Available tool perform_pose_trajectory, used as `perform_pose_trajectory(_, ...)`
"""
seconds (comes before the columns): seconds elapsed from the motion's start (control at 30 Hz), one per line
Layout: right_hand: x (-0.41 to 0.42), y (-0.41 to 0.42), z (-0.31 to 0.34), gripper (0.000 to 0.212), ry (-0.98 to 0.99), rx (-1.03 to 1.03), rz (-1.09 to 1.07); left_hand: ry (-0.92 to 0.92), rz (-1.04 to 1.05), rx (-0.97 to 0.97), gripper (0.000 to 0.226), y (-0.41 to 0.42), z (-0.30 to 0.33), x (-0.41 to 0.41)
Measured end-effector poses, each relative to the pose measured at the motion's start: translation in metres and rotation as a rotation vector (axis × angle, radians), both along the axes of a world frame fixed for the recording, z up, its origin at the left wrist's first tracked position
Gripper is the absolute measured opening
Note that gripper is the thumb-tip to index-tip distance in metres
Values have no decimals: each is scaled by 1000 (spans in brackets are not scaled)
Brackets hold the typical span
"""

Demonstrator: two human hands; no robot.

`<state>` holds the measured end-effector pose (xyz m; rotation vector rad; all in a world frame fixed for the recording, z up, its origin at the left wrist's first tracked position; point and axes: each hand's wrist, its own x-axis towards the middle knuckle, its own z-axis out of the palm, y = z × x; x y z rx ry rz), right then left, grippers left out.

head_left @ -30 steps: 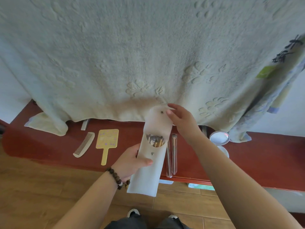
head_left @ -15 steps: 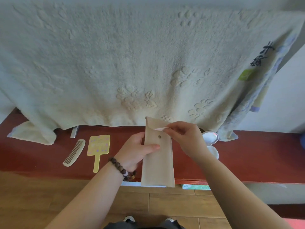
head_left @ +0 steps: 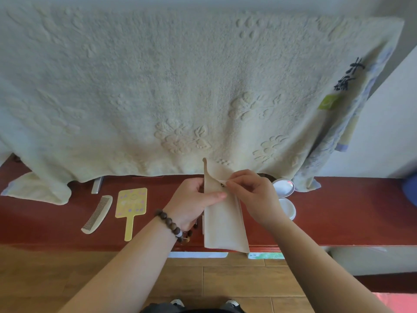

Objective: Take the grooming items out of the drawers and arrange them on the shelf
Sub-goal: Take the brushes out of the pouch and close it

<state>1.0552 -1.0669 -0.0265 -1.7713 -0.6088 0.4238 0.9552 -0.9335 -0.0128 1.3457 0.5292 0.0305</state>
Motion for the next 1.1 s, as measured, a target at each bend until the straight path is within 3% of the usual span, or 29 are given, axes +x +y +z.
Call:
perform_pose_trajectory(0.07,-1,-4,-1,14,-62,-15,36,7,-8,-2,17,0,0,2)
perform_pose_trajectory(0.2,0,-16,-8,36,-372,-34,147,8,-22,10,18,-4,0,5)
perform_pose_trajectory(0.47,8,-45,-13,31,-673,-138,279,15,-121,52,22,-11,-1,19)
perform_pose_trajectory(0.53,9,-50,-12,27,-580,-142,215,8,-160,60,26,-14,-3,24)
perform_pose_trajectory(0.67,6,-53,-9,23,-151,-65,-140,-14,-132,-40,31,-21,-14,30)
perform_pose_trajectory(0.73,5,-57,-17,44,28,-144,-254,-12,-63,-86,29,-26,-24,34)
perform_pose_trajectory(0.83,-4,-67,-40,76,354,-242,-158,19,18,-119,28,-34,-41,39)
perform_pose_trajectory(0.97,-16,-76,-60,32,466,-223,-140,63,33,-17,26,-42,-66,46)
perform_pose_trajectory(1.1,-6,-79,-72,22,492,-169,-272,172,-18,237,41,-44,-82,49)
